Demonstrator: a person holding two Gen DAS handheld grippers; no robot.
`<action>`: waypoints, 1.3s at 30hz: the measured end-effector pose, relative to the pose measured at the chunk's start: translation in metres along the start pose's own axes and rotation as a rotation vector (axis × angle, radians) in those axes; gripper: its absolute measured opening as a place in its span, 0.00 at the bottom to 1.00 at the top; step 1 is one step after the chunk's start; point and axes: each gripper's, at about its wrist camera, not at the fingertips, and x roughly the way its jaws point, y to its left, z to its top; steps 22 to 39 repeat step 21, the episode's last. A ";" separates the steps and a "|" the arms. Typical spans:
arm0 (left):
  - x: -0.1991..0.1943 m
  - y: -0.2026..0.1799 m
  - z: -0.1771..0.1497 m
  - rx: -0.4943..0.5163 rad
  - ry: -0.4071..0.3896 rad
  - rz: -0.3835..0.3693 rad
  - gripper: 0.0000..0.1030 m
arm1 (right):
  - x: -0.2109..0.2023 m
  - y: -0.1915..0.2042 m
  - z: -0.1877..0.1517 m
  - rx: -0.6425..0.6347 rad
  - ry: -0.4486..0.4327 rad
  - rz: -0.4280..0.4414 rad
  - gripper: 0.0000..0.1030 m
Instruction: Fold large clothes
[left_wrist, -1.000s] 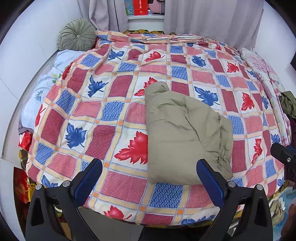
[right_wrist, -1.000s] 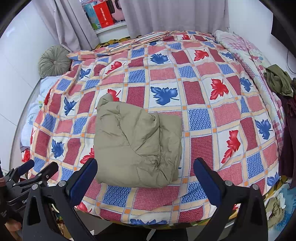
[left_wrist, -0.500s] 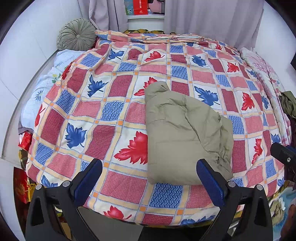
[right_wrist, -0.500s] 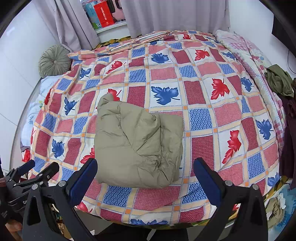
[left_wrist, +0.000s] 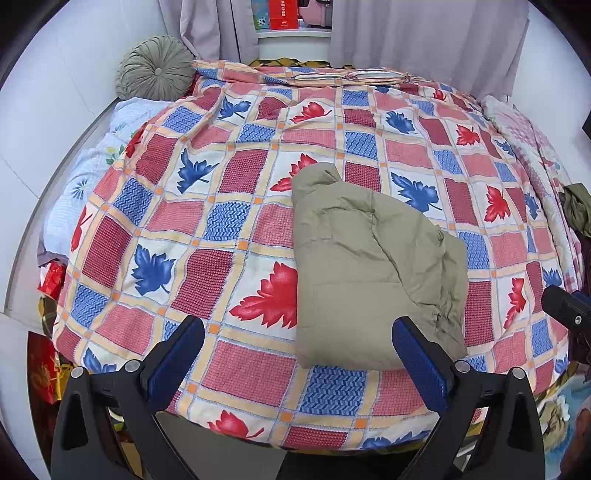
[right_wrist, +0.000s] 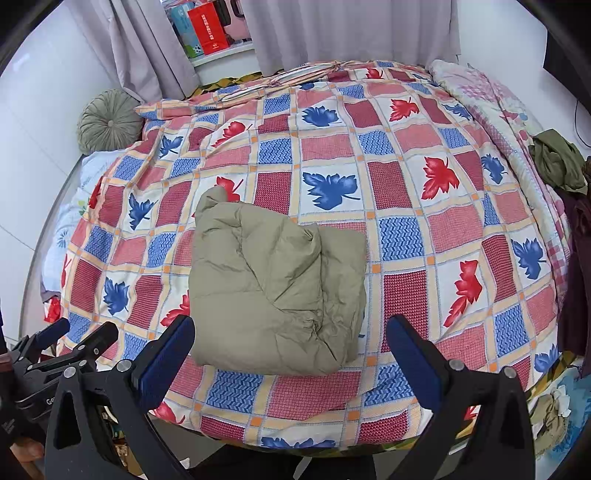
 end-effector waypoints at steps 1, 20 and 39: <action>0.000 0.000 0.000 0.001 -0.001 0.001 0.99 | 0.000 0.000 0.000 0.000 0.000 0.000 1.00; 0.004 0.004 -0.001 0.015 -0.002 -0.008 0.99 | 0.000 0.002 -0.002 0.004 0.003 -0.002 1.00; 0.005 0.004 -0.001 0.017 -0.002 -0.010 0.99 | 0.000 0.002 -0.002 0.004 0.002 -0.001 1.00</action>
